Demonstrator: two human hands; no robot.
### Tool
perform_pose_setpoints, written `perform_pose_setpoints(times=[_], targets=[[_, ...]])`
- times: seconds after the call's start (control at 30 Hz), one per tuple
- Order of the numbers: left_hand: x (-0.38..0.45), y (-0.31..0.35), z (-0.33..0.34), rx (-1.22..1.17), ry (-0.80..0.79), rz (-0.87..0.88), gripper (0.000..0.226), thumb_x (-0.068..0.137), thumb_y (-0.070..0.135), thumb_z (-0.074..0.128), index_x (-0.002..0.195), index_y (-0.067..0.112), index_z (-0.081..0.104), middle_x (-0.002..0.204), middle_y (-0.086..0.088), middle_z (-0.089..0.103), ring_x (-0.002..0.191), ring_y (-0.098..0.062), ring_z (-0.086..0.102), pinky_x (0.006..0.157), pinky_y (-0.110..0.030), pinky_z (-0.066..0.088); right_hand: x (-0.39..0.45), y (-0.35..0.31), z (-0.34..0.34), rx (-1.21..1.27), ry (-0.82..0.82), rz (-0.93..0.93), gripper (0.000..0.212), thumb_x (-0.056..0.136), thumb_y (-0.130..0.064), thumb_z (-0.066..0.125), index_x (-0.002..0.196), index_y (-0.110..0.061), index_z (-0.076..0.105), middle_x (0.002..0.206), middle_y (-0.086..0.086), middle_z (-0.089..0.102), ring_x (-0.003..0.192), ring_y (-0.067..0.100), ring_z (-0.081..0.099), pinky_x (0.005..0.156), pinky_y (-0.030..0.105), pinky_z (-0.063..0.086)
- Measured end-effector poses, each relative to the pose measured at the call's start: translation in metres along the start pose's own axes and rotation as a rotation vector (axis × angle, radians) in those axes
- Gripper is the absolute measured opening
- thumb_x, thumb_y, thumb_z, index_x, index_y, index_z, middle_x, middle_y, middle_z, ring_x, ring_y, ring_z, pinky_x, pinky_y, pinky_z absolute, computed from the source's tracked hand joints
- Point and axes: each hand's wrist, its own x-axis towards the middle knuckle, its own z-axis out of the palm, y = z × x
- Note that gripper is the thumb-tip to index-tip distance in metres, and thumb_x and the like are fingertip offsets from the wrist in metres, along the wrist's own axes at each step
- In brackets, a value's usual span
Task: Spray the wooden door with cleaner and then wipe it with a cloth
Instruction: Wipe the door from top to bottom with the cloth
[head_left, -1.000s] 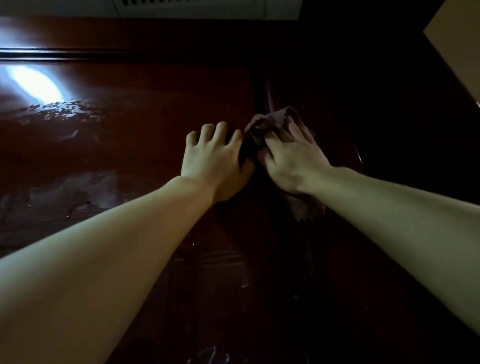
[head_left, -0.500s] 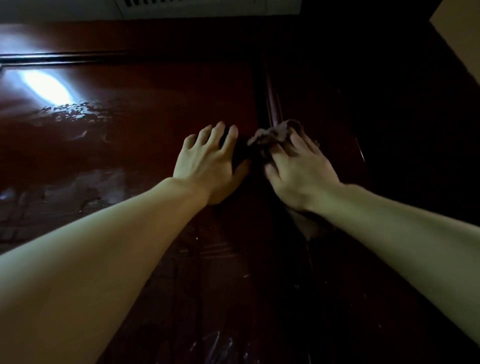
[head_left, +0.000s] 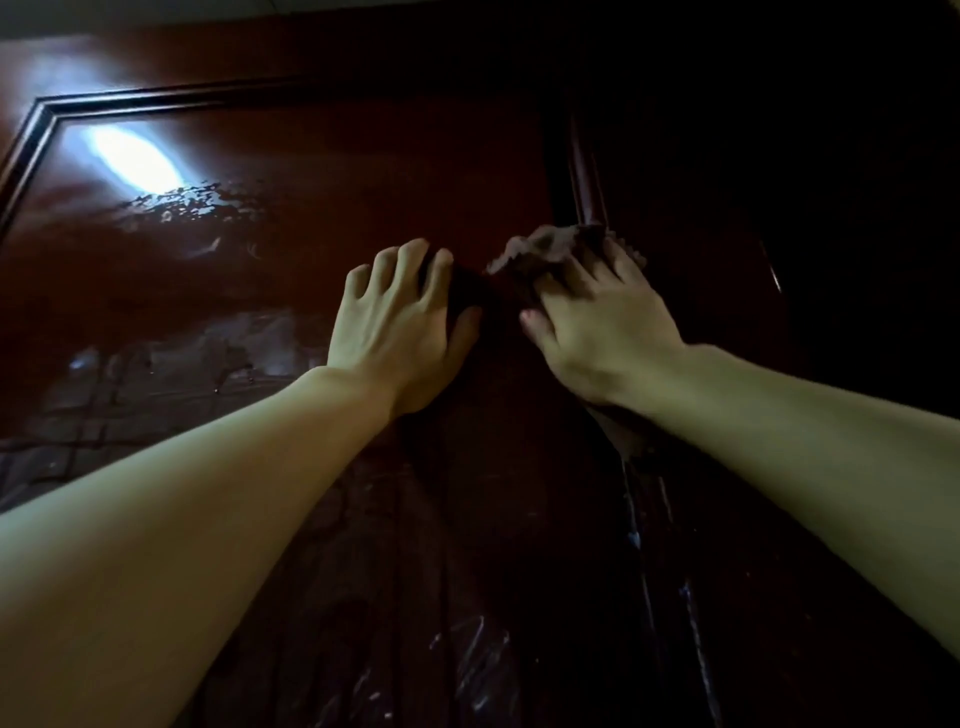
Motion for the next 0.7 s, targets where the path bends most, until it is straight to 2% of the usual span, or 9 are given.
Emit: perform_pose_setpoints(times=[0.1, 0.2, 0.3, 0.47, 0.53, 0.57, 0.63, 0.67, 0.7], targets=[[-0.002, -0.010, -0.001, 0.001, 0.009, -0.047, 0.075, 0.088, 0.057, 0.017, 0.140, 0.008, 0.040, 0.142, -0.016, 0.041, 0.128, -0.036, 0.039, 0.102, -0.050, 0.033, 0.009, -0.024, 0.004, 0.094, 0.022, 0.081, 0.061, 0.100, -0.048, 0.023, 0.155, -0.022, 0.018, 0.162, 0.005, 0.013, 0.150, 0.028, 0.001, 0.122, 0.046, -0.001], [-0.010, -0.024, -0.002, 0.004, 0.007, -0.069, 0.075, 0.086, 0.055, 0.019, 0.136, 0.005, 0.043, 0.138, -0.019, 0.044, 0.124, -0.040, 0.042, 0.097, -0.052, 0.035, -0.018, -0.062, 0.011, 0.108, 0.054, -0.059, 0.070, 0.092, -0.052, 0.017, 0.152, -0.020, 0.028, 0.158, 0.006, 0.028, 0.149, 0.030, 0.012, 0.122, 0.047, 0.003], [-0.021, -0.037, -0.003, 0.026, -0.014, -0.055, 0.076, 0.082, 0.053, 0.022, 0.136, 0.003, 0.044, 0.137, -0.021, 0.044, 0.123, -0.042, 0.042, 0.096, -0.054, 0.036, -0.032, -0.074, 0.011, 0.113, -0.004, -0.160, 0.071, 0.090, -0.052, 0.019, 0.152, -0.019, 0.029, 0.155, 0.008, 0.033, 0.147, 0.031, 0.019, 0.122, 0.046, 0.007], [-0.038, -0.060, -0.005, 0.099, -0.056, -0.077, 0.074, 0.086, 0.053, 0.021, 0.138, 0.005, 0.043, 0.140, -0.020, 0.043, 0.126, -0.040, 0.040, 0.098, -0.052, 0.035, 0.022, -0.052, 0.002, 0.108, -0.011, -0.009, 0.058, 0.099, -0.049, 0.028, 0.147, -0.018, 0.032, 0.160, 0.008, 0.022, 0.149, 0.029, 0.007, 0.122, 0.044, 0.001], [-0.044, -0.074, -0.006, 0.126, -0.064, -0.073, 0.074, 0.086, 0.052, 0.021, 0.138, 0.005, 0.044, 0.139, -0.019, 0.043, 0.125, -0.040, 0.041, 0.097, -0.052, 0.035, 0.028, -0.057, 0.005, 0.151, 0.034, 0.019, 0.056, 0.098, -0.050, 0.029, 0.140, -0.015, 0.040, 0.157, 0.009, 0.029, 0.148, 0.031, 0.014, 0.122, 0.047, 0.008], [-0.047, -0.080, -0.007, 0.133, -0.066, -0.078, 0.073, 0.086, 0.052, 0.021, 0.137, 0.005, 0.044, 0.139, -0.019, 0.044, 0.124, -0.040, 0.041, 0.097, -0.052, 0.036, 0.023, -0.065, 0.008, 0.162, 0.092, -0.002, 0.055, 0.097, -0.050, 0.031, 0.134, -0.013, 0.048, 0.150, 0.011, 0.040, 0.145, 0.033, 0.025, 0.120, 0.048, 0.017], [-0.052, -0.091, -0.008, 0.139, -0.075, -0.099, 0.072, 0.086, 0.051, 0.022, 0.136, 0.005, 0.044, 0.138, -0.020, 0.043, 0.123, -0.041, 0.042, 0.095, -0.053, 0.037, 0.006, -0.081, 0.013, 0.192, 0.260, -0.105, 0.047, 0.094, -0.048, 0.039, 0.108, -0.010, 0.062, 0.119, 0.013, 0.064, 0.119, 0.034, 0.055, 0.102, 0.046, 0.042], [-0.054, -0.095, -0.007, 0.142, -0.079, -0.104, 0.072, 0.086, 0.051, 0.022, 0.136, 0.005, 0.044, 0.138, -0.021, 0.043, 0.122, -0.042, 0.042, 0.095, -0.053, 0.037, -0.002, -0.087, 0.015, 0.236, 0.336, -0.143, 0.040, 0.093, -0.045, 0.043, 0.092, -0.010, 0.063, 0.097, 0.009, 0.067, 0.097, 0.029, 0.063, 0.083, 0.039, 0.049], [-0.056, -0.096, -0.006, 0.144, -0.083, -0.102, 0.071, 0.087, 0.051, 0.022, 0.137, 0.005, 0.043, 0.139, -0.021, 0.043, 0.122, -0.042, 0.042, 0.094, -0.054, 0.038, -0.007, -0.090, 0.016, 0.285, 0.384, -0.167, 0.036, 0.093, -0.041, 0.045, 0.079, -0.011, 0.060, 0.081, 0.004, 0.063, 0.079, 0.023, 0.062, 0.067, 0.031, 0.046]])
